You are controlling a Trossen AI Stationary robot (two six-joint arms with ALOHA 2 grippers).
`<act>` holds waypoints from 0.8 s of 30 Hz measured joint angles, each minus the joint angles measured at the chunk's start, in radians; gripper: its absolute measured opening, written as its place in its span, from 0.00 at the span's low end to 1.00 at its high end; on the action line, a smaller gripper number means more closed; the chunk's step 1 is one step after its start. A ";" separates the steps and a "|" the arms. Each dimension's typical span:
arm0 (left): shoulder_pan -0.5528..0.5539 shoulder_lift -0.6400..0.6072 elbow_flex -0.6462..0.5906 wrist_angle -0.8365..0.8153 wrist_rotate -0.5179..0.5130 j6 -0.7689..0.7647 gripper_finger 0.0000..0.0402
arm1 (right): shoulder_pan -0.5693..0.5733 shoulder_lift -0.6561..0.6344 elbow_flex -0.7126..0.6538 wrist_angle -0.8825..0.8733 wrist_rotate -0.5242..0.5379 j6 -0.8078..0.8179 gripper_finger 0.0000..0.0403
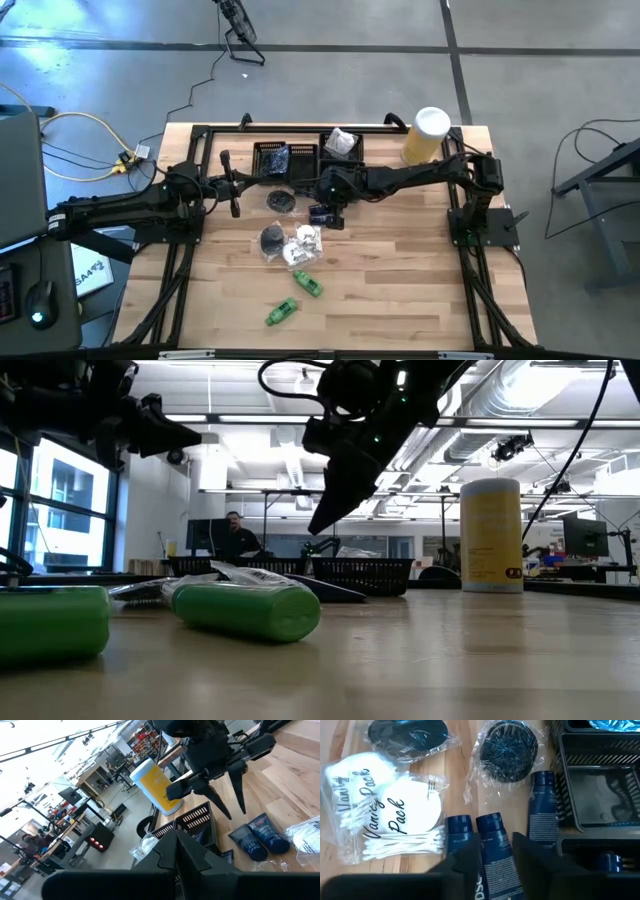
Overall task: Pick & Place Travel size toiletries
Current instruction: Put the blue shave cream into the bottom black bin
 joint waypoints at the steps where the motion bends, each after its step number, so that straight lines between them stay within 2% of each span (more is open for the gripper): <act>1: 0.000 0.000 0.000 -0.004 0.000 0.000 0.00 | 0.001 0.000 0.000 0.000 -0.001 0.000 0.33; 7: 0.000 0.000 0.000 -0.021 0.000 0.000 0.00 | 0.020 0.022 -0.001 0.026 -0.002 0.000 0.60; 11: 0.000 0.000 0.000 -0.021 0.000 0.001 0.00 | 0.023 0.021 -0.001 0.062 0.006 0.000 0.69; 16: 0.000 0.000 0.000 -0.021 0.000 0.001 0.00 | 0.023 0.021 -0.001 0.134 -0.015 -0.023 0.67; 24: 0.000 0.000 0.000 -0.021 0.000 0.001 0.00 | 0.033 0.027 -0.001 0.167 -0.047 -0.045 0.57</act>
